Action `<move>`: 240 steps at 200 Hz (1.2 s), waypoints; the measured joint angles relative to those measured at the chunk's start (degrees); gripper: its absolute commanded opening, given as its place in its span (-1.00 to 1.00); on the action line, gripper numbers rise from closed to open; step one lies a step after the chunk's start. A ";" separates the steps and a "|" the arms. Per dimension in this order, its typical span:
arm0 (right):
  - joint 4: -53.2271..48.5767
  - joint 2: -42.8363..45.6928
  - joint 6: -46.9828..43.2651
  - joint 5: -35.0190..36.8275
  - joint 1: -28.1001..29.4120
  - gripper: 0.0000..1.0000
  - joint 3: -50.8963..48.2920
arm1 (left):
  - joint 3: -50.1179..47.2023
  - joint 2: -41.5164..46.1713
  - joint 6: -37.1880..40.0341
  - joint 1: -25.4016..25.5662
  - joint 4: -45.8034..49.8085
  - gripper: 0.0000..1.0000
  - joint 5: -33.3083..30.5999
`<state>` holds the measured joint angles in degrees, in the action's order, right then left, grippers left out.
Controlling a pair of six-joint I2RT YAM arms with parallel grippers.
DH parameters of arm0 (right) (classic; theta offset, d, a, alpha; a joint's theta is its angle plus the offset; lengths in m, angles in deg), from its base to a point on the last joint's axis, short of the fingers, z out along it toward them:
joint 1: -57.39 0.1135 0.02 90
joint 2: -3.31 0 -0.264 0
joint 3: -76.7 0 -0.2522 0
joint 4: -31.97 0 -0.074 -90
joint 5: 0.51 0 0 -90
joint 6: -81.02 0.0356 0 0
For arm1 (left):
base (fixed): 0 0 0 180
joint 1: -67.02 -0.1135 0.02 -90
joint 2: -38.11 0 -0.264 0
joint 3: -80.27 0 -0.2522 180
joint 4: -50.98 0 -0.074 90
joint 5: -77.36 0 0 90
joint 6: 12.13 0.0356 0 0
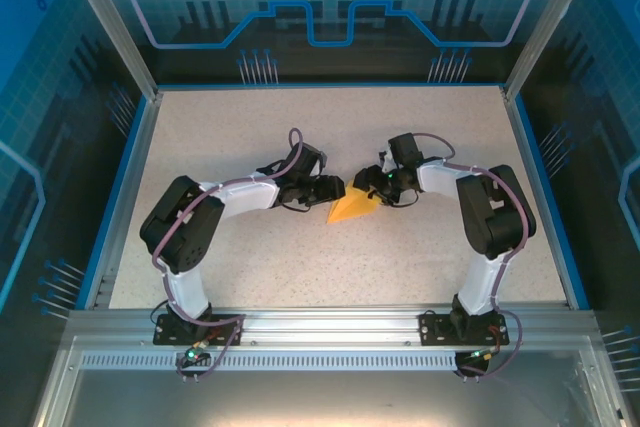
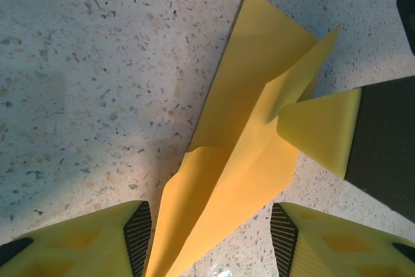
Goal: Fold a paper plane with a square sheet of paper (pick it up from the middle)
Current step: Turn over the paper at the center of the table.
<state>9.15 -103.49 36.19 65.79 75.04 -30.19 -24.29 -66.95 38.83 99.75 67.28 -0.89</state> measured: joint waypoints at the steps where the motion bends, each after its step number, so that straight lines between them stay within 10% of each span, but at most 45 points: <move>1: 0.11 -0.02 0.09 -0.04 0.00 0.13 0.00 | 0.00 0.00 0.00 0.00 0.00 0.12 0.00; 66: 6.01 -2.10 5.16 -2.08 0.46 -0.09 -0.02 | -1.03 -0.04 -0.35 -0.33 -0.50 0.13 -0.02; 141: 5.03 -2.12 1.05 -0.63 3.28 -0.93 1.60 | -4.87 2.36 -1.90 -5.38 -1.25 0.43 -0.17; 240: -23.37 6.97 -20.90 29.73 11.23 -0.96 20.68 | -3.02 8.04 1.16 -19.98 6.78 0.92 -0.44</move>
<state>-14.21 -96.52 15.29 95.51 86.27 -9.51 -27.31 -58.91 39.98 79.78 74.06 -1.33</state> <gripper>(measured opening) 0.047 0.940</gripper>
